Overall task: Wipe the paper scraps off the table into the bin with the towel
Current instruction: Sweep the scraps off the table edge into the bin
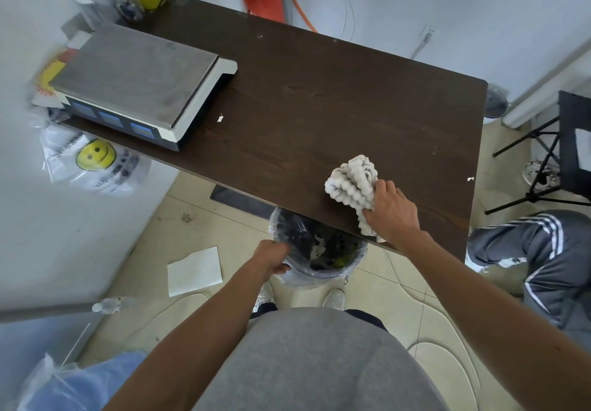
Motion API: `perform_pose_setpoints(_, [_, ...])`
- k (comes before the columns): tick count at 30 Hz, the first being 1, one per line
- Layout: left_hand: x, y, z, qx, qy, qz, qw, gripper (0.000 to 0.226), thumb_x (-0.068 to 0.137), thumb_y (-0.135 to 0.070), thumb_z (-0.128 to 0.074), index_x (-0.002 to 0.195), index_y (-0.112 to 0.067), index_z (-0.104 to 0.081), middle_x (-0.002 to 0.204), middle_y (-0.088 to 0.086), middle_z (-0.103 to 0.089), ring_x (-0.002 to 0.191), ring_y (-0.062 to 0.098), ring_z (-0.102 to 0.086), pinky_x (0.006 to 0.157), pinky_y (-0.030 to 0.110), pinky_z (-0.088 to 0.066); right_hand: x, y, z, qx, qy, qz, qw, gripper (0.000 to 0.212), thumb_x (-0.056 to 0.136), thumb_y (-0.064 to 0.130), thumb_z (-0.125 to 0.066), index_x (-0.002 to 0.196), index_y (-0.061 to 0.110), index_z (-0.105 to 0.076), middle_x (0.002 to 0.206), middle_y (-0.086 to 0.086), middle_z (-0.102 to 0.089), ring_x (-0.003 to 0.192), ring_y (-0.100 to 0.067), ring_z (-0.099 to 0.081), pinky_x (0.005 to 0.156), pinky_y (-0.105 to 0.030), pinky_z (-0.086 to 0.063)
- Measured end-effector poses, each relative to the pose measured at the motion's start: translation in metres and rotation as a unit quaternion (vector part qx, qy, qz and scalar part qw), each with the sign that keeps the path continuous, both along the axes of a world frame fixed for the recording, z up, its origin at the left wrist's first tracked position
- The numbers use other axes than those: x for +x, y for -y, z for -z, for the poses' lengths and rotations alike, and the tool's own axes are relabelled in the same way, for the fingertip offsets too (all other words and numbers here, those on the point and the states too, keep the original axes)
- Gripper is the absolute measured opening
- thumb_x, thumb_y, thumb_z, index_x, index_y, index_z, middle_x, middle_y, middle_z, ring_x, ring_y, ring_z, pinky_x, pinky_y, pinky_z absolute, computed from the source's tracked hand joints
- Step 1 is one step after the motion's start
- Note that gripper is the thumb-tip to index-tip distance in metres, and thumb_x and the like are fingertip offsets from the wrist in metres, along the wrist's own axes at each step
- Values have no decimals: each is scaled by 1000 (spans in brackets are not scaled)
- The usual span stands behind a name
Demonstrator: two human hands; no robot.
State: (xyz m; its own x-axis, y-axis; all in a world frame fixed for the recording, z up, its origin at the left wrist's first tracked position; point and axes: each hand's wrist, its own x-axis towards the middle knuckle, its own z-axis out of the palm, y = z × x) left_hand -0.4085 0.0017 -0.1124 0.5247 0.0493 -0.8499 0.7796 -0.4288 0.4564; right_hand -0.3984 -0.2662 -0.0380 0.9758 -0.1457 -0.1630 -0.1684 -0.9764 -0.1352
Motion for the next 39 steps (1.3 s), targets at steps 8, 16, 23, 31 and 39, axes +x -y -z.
perform_pose_setpoints(8, [-2,7,0,0,-1,19,1000,23,99,-17,-53,113,-2,-65,111,13,-71,72,20,-76,54,23,-57,-7,5,10,7,-18,26,999,48,87,37,-65,124,11,-50,112,-10,-51,101,-29,-54,80,-41,-50])
perform_pose_setpoints(16, [-2,16,2,-11,-6,18,1000,25,99,-21,-57,111,-1,-68,108,12,-72,77,23,-76,56,23,-58,-28,-31,11,115,-38,-22,992,54,85,39,-65,132,20,-48,113,-3,-49,107,-23,-52,80,-36,-48])
perform_pose_setpoints(23, [-4,21,6,6,10,-11,1000,25,90,-14,-61,110,-1,-69,104,15,-73,84,30,-75,58,27,-61,-37,28,3,112,19,122,986,54,85,38,-64,132,20,-45,115,-6,-46,109,-27,-51,74,-37,-47])
perform_pose_setpoints(31, [-10,34,4,-3,-2,-20,1000,23,92,-15,-64,111,-3,-65,109,15,-69,85,29,-75,61,28,-62,-70,88,14,102,-14,293,950,54,87,39,-63,129,10,-45,119,-19,-49,109,-42,-54,86,-47,-46])
perform_pose_setpoints(39, [-15,44,3,-13,-11,-37,999,20,94,-11,-61,111,0,-64,106,18,-72,80,30,-76,62,29,-62,-60,6,16,133,-18,206,969,57,86,43,-64,131,16,-43,119,-11,-49,105,-33,-56,78,-44,-51])
